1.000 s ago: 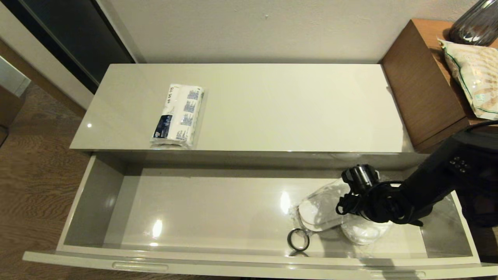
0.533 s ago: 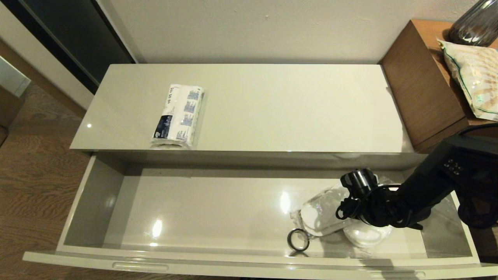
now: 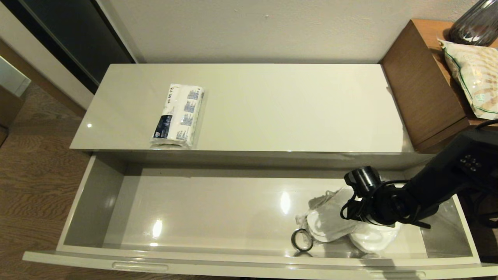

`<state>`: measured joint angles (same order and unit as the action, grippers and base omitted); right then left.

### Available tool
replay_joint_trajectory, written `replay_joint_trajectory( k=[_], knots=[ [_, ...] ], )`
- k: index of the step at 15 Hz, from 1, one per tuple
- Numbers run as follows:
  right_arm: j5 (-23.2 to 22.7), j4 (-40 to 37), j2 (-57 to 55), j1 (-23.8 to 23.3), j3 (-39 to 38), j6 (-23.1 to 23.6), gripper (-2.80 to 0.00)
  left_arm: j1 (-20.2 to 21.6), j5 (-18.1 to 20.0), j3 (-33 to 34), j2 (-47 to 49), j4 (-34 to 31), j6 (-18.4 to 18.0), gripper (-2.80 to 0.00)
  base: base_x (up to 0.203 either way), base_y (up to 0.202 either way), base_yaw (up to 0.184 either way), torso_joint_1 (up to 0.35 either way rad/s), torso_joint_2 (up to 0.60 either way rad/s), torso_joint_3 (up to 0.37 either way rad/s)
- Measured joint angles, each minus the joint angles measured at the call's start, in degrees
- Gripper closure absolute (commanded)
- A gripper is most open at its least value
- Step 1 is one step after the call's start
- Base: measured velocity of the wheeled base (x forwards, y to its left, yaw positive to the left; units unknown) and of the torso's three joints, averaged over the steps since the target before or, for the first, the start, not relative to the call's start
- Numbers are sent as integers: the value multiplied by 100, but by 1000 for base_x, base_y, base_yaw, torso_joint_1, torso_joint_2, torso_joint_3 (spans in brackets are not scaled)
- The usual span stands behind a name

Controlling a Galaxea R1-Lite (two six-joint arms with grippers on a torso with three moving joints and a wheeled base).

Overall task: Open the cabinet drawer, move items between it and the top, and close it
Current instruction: Take out the disposable slippers from the drawer

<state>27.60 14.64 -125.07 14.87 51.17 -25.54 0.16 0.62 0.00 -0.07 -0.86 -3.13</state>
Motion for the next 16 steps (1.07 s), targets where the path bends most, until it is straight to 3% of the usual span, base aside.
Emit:
replay_joint_trajectory(
  k=[6,9,10,13,16],
  knots=[
    [-554,-1787,827,0,648,-75,0,0,0,0,0,-2,0,0,0,0,0,0,0,0],
    [-557,-2031,953,0,666,-162,0,0,-2,0,0,-4,0,0,0,0,0,0,0,0],
    [-521,-2020,918,0,663,-228,-280,0,-1,0,0,-2,0,0,0,0,0,0,0,0],
    [-429,-1869,741,-85,880,-312,-280,0,1,0,0,-5,-1,0,0,0,0,0,0,0],
    [71,-1690,599,-140,1093,-349,-280,-1,0,0,0,-2,-1,0,0,0,0,0,0,0]
  ],
)
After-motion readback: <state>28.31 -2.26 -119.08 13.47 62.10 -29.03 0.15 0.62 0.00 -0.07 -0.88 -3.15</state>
